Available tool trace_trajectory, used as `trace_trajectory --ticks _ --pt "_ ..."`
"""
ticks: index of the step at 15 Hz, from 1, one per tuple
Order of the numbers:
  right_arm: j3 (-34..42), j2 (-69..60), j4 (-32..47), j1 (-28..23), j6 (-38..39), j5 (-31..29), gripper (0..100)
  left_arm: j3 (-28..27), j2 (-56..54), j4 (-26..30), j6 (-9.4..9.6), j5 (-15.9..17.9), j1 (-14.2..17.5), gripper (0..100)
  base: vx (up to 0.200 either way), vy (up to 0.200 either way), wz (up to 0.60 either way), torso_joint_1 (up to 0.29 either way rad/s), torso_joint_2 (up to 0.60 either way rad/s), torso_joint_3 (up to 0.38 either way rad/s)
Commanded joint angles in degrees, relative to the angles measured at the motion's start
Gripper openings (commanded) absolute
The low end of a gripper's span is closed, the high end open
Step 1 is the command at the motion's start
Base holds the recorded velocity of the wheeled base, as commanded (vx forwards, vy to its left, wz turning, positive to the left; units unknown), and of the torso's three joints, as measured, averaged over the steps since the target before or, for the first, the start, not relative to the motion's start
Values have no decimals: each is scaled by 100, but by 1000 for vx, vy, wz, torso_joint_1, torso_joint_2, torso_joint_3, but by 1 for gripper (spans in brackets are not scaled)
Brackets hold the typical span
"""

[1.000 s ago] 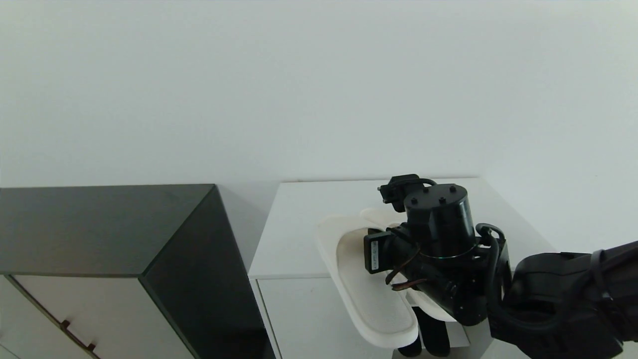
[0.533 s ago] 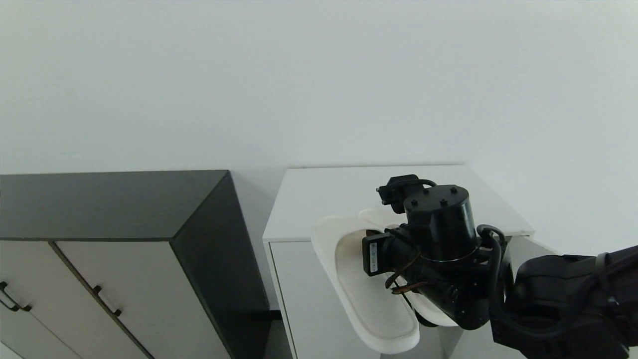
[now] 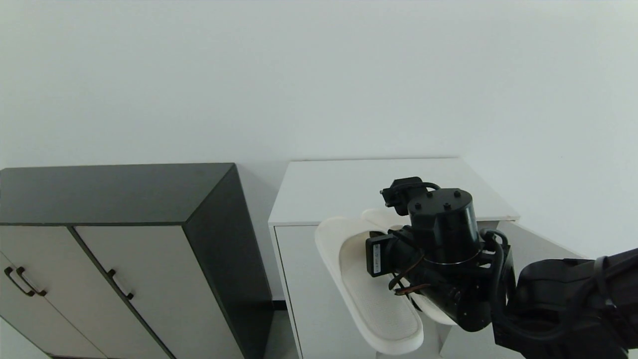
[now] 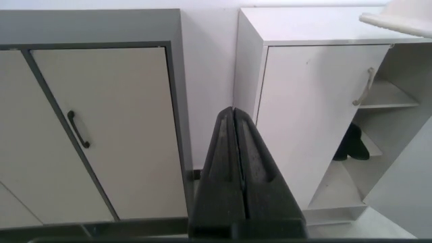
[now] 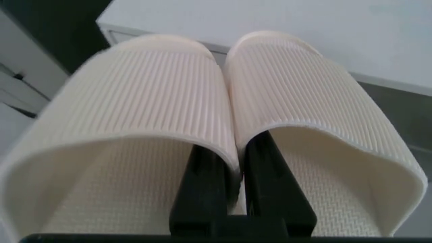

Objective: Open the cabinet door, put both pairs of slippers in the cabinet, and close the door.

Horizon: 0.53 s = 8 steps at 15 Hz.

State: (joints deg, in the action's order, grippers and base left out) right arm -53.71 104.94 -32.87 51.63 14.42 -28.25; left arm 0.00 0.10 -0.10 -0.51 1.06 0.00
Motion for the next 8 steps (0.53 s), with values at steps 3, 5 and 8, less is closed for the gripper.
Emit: trace_trajectory --ticks 3,5,8 --pt "-8 97 -9 49 -1 3 0 0 -1 -8 -2 -1 0 0 0 0 0 0 0 0" --pt "19 97 -9 49 8 3 0 0 -1 1 -2 -1 0 0 0 0 0 0 0 0" --pt "-43 124 -9 49 -1 12 0 0 -1 1 7 -1 0 0 0 -67 0 1 -1 1"
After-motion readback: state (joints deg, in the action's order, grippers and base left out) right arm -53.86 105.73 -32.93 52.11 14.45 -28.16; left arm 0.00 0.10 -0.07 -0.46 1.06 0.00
